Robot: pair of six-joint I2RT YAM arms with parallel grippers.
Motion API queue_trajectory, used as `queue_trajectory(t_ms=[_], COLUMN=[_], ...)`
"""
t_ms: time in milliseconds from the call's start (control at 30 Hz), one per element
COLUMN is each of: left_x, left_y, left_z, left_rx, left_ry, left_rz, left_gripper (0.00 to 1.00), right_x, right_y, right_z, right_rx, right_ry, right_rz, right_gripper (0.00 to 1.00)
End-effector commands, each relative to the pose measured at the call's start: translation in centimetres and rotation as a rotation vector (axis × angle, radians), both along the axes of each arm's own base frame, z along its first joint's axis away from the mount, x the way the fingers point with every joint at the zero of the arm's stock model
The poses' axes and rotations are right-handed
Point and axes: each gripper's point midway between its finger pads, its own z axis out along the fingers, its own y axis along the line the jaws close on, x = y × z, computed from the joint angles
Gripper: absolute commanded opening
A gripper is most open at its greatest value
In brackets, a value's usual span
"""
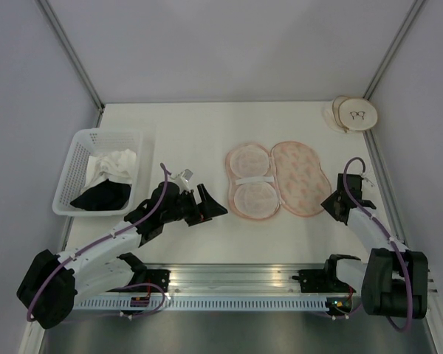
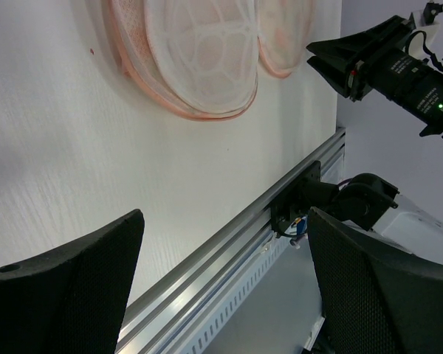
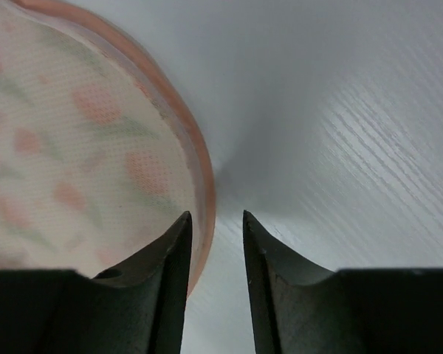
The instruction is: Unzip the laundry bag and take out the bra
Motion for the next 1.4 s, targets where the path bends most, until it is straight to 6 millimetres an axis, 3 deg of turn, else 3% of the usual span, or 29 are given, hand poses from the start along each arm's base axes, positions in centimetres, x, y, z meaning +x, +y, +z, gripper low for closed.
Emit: queue_trajectory(t_ms=[0,100,133,233,333,367,433,467,567,633,700,733,767,800,833,867,900,1000,1100,1167,1200,1267,1300,1367], left_x=[0.1,0.0,0.0,-0.1,-0.2,-0.2,-0.2,-0.2,-0.2,-0.3,-0.4,-0.4,-0.4,-0.4,-0.4,-0.4,-0.4,-0.5,-0.6,-0.7,-0.7,-0.8,-0.8,-0.8], left_y=[0.0,0.0,0.1,0.2,0.2,0.3,0.5,0.5,0.8,0.8,0.9,0.9,1.0,1.1,1.1,1.2,1.3,1.6,1.8,1.9,1.9,2.0,2.0,2.0], left_z=[0.4,0.3,0.2,0.2,0.2,0.4,0.4,0.4,0.2,0.0,-0.1,-0.2,-0.4,-0.5,-0.5,-0.7,-0.8,-1.2,-1.5,-1.8,-1.8,-1.9,-1.8,-1.9], left_rx=[-0.019,-0.019,-0.017,-0.018,-0.016,-0.019,-0.016,-0.017,-0.011,-0.008,-0.008,-0.009,-0.008,-0.005,-0.007,-0.006,-0.003,0.005,0.006,0.010,0.010,0.011,0.009,0.011], left_ry=[-0.002,-0.001,-0.001,-0.002,0.000,-0.005,-0.005,-0.009,-0.005,0.002,0.011,0.013,0.020,0.020,0.021,0.024,0.023,0.030,0.037,0.045,0.045,0.046,0.043,0.042], left_rz=[0.017,0.019,0.018,0.022,0.022,0.023,0.032,0.034,0.044,0.047,0.050,0.053,0.059,0.066,0.071,0.075,0.080,0.092,0.101,0.104,0.104,0.103,0.104,0.105], left_gripper=[0.93,0.93,0.93,0.93,0.93,0.93,0.93,0.93,0.93,0.93,0.93,0.92,0.92,0.92,0.92,0.92,0.92,0.92,0.92,0.92,0.92,0.92,0.92,0.92], right_x=[0.5,0.6,0.5,0.8,1.7,2.5,3.9,4.8,6.3,6.8,7.1,7.2,7.2,7.6,6.9,6.9,5.9,4.6,1.5,0.7,0.5,0.3,0.8,1.2], right_y=[0.3,0.4,0.6,0.6,0.7,1.1,1.5,1.9,3.5,6.1,10.2,11.2,12.4,13.5,16.2,17.7,20.4,24.5,29.2,30.4,30.8,31.1,30.6,30.4], right_z=[-1.4,-2.3,-2.5,-2.4,-0.7,0.3,3.7,6.4,11.1,13.6,14.4,14.4,13.4,14.0,13.8,13.3,13.2,11.5,9.4,8.2,8.1,7.5,7.4,8.9], right_rx=[0.014,0.019,0.027,0.025,0.021,0.021,-0.001,-0.028,-0.074,-0.070,-0.013,0.002,0.022,0.019,0.027,0.023,0.026,0.019,0.058,0.073,0.077,0.089,0.062,0.048], right_ry=[0.014,0.035,0.039,0.021,-0.053,-0.105,-0.241,-0.348,-0.504,-0.585,-0.606,-0.602,-0.570,-0.595,-0.598,-0.593,-0.592,-0.560,-0.510,-0.480,-0.474,-0.450,-0.444,-0.506], right_rz=[0.028,0.032,0.036,0.038,0.060,0.098,0.147,0.202,0.310,0.462,0.663,0.707,0.762,0.802,0.900,0.952,1.042,1.232,1.437,1.490,1.498,1.491,1.449,1.409], right_gripper=[0.38,0.26,0.14,0.02,0.00,0.00,0.00,0.00,0.00,0.00,0.00,0.00,0.00,0.01,0.01,0.00,0.01,0.01,0.01,0.07,0.26,0.42,0.55,0.62])
